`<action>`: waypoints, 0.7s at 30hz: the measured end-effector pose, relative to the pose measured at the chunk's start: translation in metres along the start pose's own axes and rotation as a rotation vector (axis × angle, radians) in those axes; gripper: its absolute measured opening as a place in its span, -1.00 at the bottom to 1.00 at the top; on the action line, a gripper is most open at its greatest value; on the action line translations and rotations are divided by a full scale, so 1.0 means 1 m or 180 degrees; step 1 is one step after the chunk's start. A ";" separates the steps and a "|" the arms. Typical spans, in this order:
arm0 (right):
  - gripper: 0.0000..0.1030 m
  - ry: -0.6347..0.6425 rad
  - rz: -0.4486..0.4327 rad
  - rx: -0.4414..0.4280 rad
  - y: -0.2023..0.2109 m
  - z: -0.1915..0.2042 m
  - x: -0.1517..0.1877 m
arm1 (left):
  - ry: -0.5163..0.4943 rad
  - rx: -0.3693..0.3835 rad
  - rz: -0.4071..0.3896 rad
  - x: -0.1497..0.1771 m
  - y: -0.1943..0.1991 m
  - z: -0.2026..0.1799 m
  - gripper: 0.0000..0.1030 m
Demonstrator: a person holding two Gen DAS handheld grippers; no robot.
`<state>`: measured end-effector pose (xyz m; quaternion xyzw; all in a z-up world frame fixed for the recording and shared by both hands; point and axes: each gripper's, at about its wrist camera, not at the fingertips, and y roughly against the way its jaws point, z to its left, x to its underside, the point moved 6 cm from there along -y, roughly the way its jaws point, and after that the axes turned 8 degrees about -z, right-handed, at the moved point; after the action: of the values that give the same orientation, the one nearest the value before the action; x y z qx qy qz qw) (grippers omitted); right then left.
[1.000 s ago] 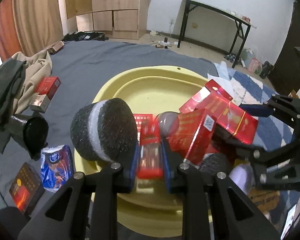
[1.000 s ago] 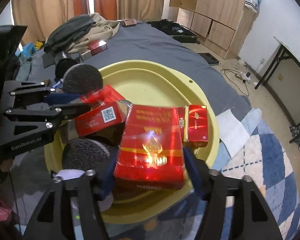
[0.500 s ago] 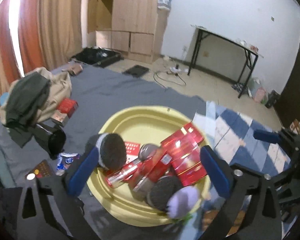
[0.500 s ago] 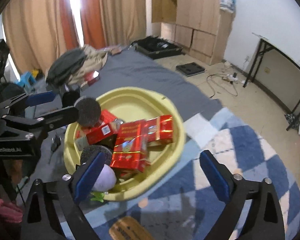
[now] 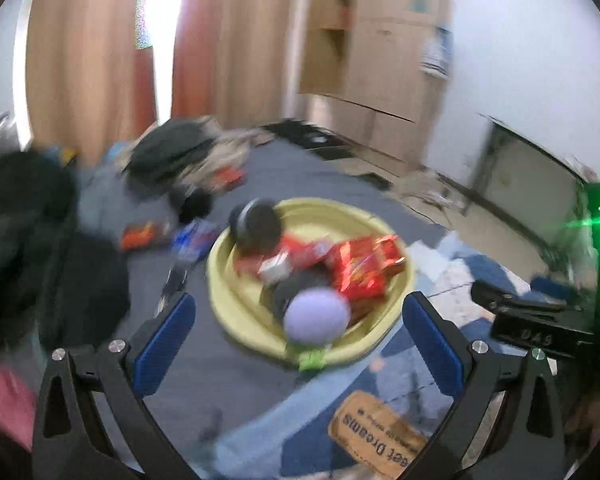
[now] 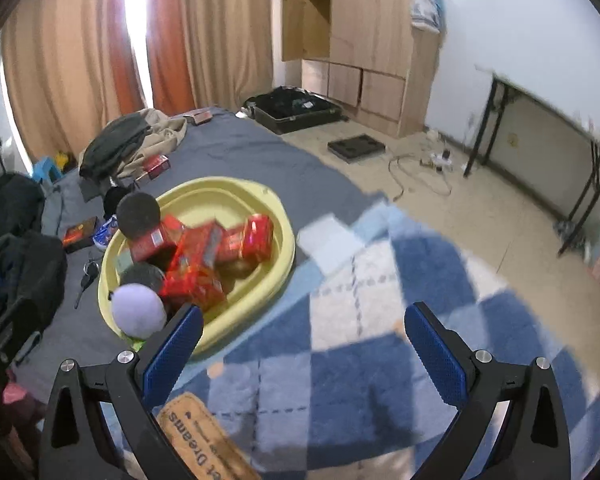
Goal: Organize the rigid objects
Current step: 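Withdraw both open tools back from the tray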
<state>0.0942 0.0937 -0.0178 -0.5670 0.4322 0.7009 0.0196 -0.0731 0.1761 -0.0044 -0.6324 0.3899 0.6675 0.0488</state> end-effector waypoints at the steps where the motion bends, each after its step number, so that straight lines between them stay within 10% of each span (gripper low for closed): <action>1: 0.99 -0.0122 -0.0020 -0.0050 -0.004 -0.003 0.009 | -0.0103 -0.0136 0.0031 0.016 -0.003 0.000 1.00; 10: 0.99 0.0693 0.0147 -0.0268 -0.052 0.024 0.073 | -0.0273 -0.0402 0.0342 0.071 -0.057 0.000 1.00; 21: 1.00 0.0721 0.0307 -0.0479 -0.119 0.024 0.084 | -0.0323 -0.0470 0.0473 0.107 -0.094 -0.007 0.99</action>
<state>0.1076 0.1444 -0.1562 -0.6209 0.4046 0.6630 -0.1055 -0.0359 0.1914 -0.1409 -0.5691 0.3825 0.7274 -0.0278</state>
